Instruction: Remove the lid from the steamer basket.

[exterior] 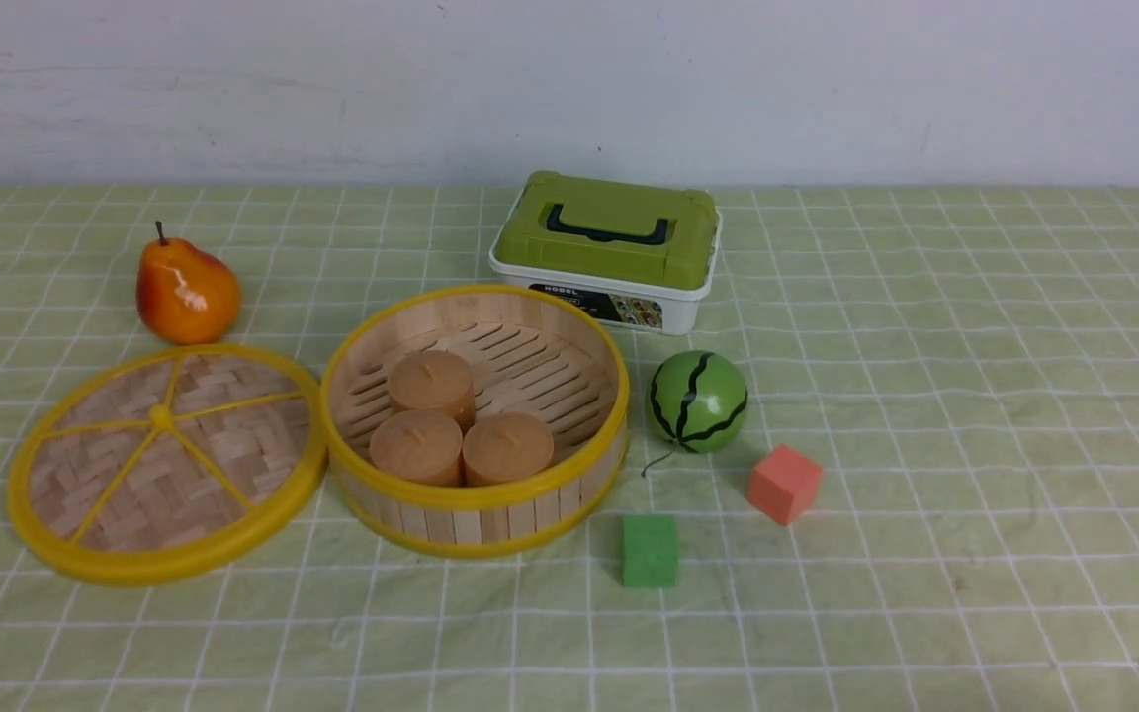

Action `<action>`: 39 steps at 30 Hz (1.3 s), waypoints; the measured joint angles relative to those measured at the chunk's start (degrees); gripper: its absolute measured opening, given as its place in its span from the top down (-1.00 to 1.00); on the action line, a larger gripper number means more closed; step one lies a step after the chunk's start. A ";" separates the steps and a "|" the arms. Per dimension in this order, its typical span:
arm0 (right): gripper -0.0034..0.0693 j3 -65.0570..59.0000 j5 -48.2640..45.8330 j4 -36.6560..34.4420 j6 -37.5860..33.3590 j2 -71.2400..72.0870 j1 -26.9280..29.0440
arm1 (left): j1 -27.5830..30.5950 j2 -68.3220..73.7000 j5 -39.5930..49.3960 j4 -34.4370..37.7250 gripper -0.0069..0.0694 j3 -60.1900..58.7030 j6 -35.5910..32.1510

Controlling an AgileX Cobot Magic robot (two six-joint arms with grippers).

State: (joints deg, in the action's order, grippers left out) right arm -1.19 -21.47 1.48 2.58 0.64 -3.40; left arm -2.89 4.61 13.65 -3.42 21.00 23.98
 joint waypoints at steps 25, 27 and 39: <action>0.55 0.00 0.00 0.00 0.00 0.00 0.00 | 0.00 0.00 -0.04 -0.18 0.85 -0.64 0.00; 0.54 0.00 0.00 0.00 0.00 0.00 0.00 | 0.00 0.00 -0.04 -0.18 0.85 -0.64 0.00; 0.50 0.00 0.00 0.00 0.00 0.00 0.00 | 0.00 -5.07 -5.18 0.81 0.85 -13.97 0.00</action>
State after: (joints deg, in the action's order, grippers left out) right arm -1.19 -21.47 1.48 2.58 0.64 -3.40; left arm -2.89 -0.47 8.47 -2.61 7.03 23.98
